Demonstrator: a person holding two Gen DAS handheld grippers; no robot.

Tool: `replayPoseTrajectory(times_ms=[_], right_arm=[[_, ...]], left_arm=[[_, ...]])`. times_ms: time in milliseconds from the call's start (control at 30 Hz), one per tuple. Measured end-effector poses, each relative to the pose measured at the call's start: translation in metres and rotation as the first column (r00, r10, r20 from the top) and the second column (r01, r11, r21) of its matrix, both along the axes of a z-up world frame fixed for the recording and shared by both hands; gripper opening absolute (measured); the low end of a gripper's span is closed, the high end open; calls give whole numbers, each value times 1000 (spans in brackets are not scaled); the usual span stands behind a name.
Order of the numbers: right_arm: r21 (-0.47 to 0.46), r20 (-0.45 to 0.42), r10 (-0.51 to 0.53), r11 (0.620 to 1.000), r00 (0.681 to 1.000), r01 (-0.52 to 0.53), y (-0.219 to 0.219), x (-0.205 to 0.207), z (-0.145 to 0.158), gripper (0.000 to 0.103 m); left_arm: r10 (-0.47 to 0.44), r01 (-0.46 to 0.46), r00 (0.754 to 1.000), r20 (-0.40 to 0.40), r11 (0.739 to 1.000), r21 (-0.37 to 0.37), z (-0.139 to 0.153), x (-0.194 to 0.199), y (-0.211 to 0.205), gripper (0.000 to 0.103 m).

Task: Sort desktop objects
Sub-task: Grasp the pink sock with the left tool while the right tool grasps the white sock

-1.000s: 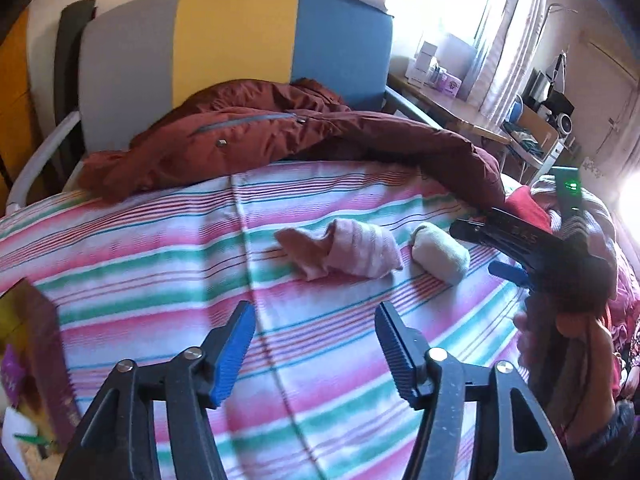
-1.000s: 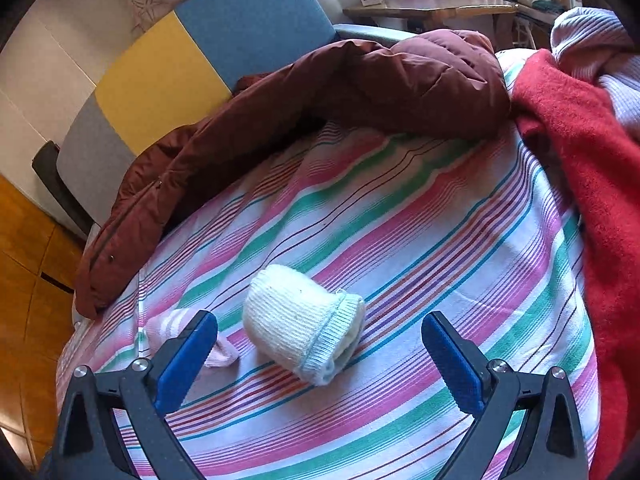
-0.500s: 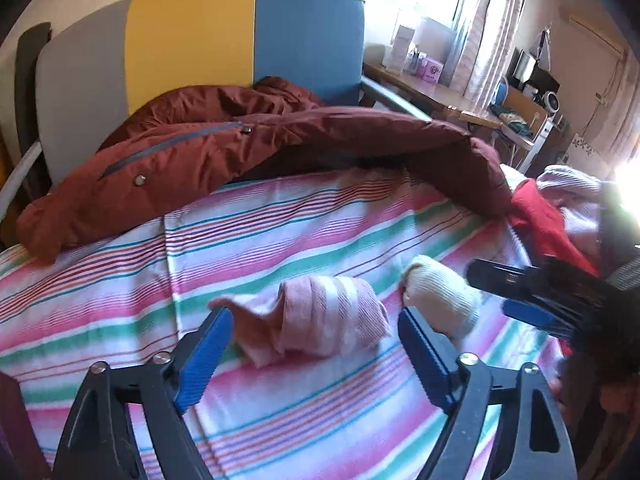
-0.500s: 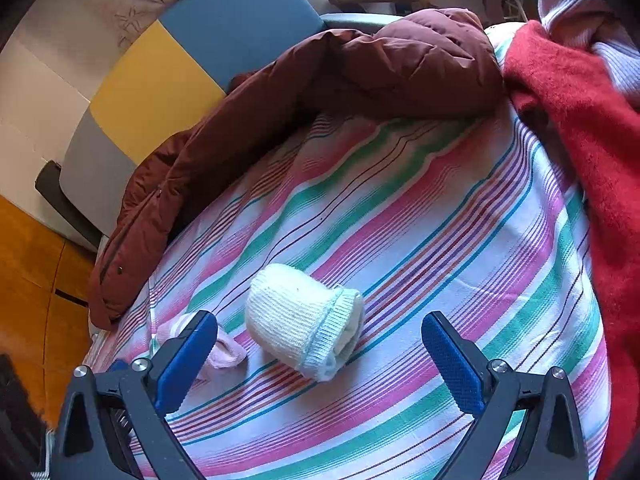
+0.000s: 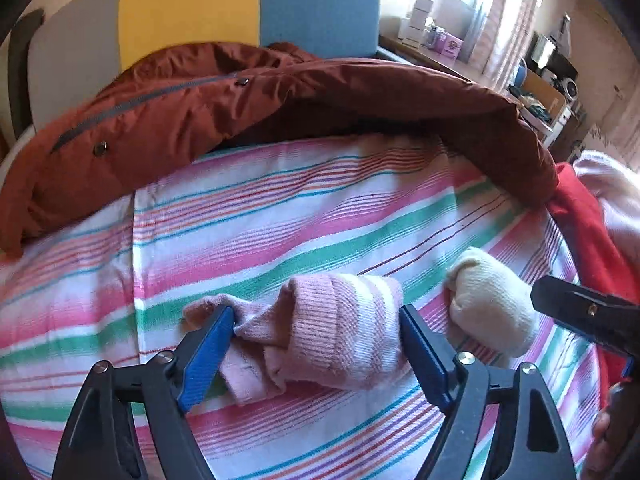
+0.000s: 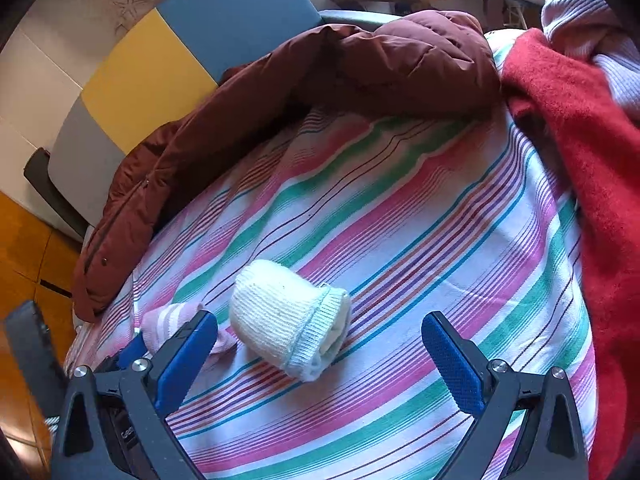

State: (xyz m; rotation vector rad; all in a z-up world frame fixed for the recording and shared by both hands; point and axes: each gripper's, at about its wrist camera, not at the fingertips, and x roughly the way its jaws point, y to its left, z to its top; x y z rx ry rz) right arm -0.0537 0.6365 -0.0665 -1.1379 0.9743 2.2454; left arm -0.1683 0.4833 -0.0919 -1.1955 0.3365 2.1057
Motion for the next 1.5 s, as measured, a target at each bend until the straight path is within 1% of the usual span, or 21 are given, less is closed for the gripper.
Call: replayPoseTrajectory(times_ms=[33, 67, 133, 233, 433, 533, 633, 700, 733, 767, 800, 833, 867, 933, 1000, 1033, 1100, 1167, 1267, 1400, 1500], right_arm=[[5, 5, -1, 1000, 1000, 1, 0, 0, -1, 103], [10, 9, -1, 1000, 1000, 1, -1, -1, -1, 103], [22, 10, 1, 1000, 1000, -2, -2, -2, -3, 103], [61, 12, 13, 998, 1000, -14, -4, -5, -4, 103], [98, 6, 38, 994, 999, -38, -8, -11, -9, 103], [105, -1, 54, 993, 999, -54, -9, -15, -11, 103], [108, 6, 78, 991, 997, -78, -12, -21, -17, 102], [127, 29, 98, 987, 995, -101, -15, -26, -21, 101], [131, 32, 106, 985, 994, -109, -17, -27, -22, 99], [145, 35, 117, 982, 993, -121, -19, -28, -21, 92], [144, 28, 136, 980, 990, -139, -21, -29, -20, 84], [138, 22, 150, 979, 989, -151, -22, -30, -19, 81], [141, 22, 159, 977, 987, -160, -23, -29, -18, 79], [155, 34, 175, 972, 984, -178, -27, -32, -18, 79], [144, 36, 174, 973, 984, -177, -27, -32, -20, 82], [142, 38, 170, 974, 985, -174, -26, -32, -19, 83], [139, 41, 164, 976, 986, -169, -25, -32, -18, 92], [130, 30, 154, 979, 988, -157, -23, -30, -17, 93], [128, 10, 141, 982, 990, -141, -21, -27, -13, 96], [117, 0, 131, 985, 991, -130, -18, -26, -11, 97], [118, 0, 131, 985, 991, -130, -18, -25, -11, 97]], left_arm=[[-12, 11, 1000, -14, 1000, -12, -1, 3, 1, 83], [-22, 22, 1000, -20, 1000, -16, -1, 5, 1, 79], [-35, 35, 999, -8, 999, -12, 0, 11, -1, 64], [-29, 29, 1000, 6, 1000, 1, 5, 20, -8, 53], [-21, 21, 1000, 11, 1000, 11, 8, 52, -47, 39], [-25, 25, 1000, -2, 1000, 9, 8, 75, -69, 38], [-20, 20, 1000, 3, 1000, 1, 2, 84, -86, 36], [-24, 24, 1000, -10, 1000, 6, 5, 83, -87, 36], [-26, 26, 1000, 11, 999, 20, 6, 82, -89, 37], [-23, 22, 999, 27, 999, 38, 8, 80, -91, 38], [-19, 17, 999, 37, 998, 54, 9, 78, -92, 43], [-15, 12, 999, 43, 998, 66, 10, 77, -94, 49], [-12, 8, 999, 51, 997, 79, 10, 74, -94, 53], [0, -6, 998, 67, 995, 102, 11, 71, -95, 63], [19, -27, 997, 68, 993, 114, 14, 70, -98, 67], [22, -29, 998, 60, 993, 119, 16, 69, -97, 69], [18, -22, 999, 32, 993, 114, 18, 70, -94, 69], [4, -4, 1000, -1, 994, 111, 23, 71, -89, 71], [-12, 16, 999, -36, 994, 108, 27, 67, -77, 81], [-26, 31, 998, -60, 995, 93, 30, 55, -63, 82], [-30, 35, 997, -68, 997, 65, 28, 46, -55, 82]])
